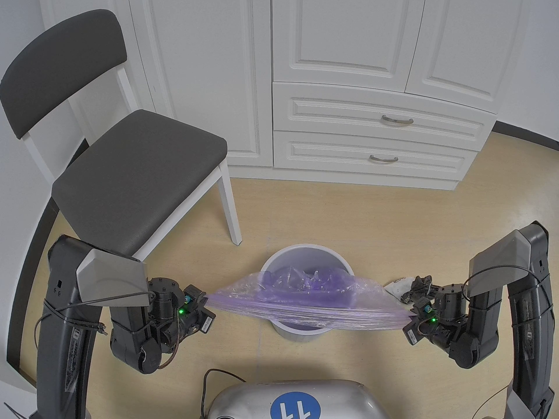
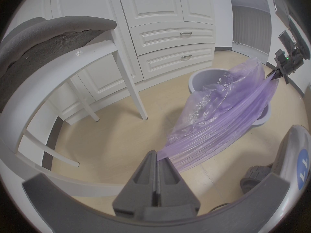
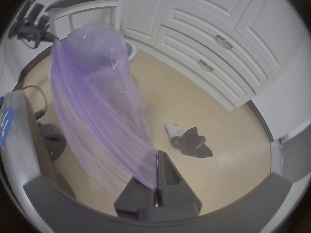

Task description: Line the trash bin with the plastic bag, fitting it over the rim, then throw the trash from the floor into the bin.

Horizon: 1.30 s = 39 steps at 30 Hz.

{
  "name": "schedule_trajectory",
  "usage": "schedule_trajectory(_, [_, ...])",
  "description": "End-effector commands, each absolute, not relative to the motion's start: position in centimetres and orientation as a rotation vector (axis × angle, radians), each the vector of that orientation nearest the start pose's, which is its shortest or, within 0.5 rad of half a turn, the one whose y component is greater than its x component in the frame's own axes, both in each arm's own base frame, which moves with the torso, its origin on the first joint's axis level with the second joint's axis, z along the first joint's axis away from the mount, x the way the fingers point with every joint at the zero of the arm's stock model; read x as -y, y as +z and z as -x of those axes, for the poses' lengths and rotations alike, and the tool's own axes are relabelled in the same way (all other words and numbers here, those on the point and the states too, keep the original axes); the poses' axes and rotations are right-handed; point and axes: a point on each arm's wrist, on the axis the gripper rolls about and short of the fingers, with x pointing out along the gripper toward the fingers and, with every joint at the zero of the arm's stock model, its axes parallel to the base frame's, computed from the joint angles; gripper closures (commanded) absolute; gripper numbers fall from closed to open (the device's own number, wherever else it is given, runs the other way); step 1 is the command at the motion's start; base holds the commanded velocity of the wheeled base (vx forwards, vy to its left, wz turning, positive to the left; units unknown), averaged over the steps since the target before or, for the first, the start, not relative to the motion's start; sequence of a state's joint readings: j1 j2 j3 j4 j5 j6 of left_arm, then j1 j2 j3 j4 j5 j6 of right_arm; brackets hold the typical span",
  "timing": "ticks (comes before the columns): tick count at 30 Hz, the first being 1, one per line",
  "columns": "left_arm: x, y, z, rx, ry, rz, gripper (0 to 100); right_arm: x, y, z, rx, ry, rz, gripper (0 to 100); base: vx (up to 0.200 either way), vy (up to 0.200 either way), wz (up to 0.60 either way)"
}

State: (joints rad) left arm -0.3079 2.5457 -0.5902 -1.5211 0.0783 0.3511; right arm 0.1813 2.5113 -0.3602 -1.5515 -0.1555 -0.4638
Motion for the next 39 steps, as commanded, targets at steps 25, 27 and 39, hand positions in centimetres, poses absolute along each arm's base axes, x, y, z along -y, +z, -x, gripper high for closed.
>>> schedule_trajectory(25, [7.6, -3.5, -29.0, -0.453, -0.627, -0.344, 100, -2.4, -3.4, -23.8, -0.611, 0.355, 0.648, 100, 0.000, 0.000, 0.00])
schedule_trajectory(27, [7.6, -3.7, -28.7, -0.458, -0.642, -0.366, 100, -2.3, -3.5, -23.1, -0.633, 0.378, 0.677, 100, 0.000, 0.000, 0.00])
schedule_trajectory(39, [8.4, -6.4, -29.2, -0.510, -0.596, -0.476, 100, -3.7, -6.3, -23.4, -0.701, 0.423, 0.779, 100, 0.000, 0.000, 0.00])
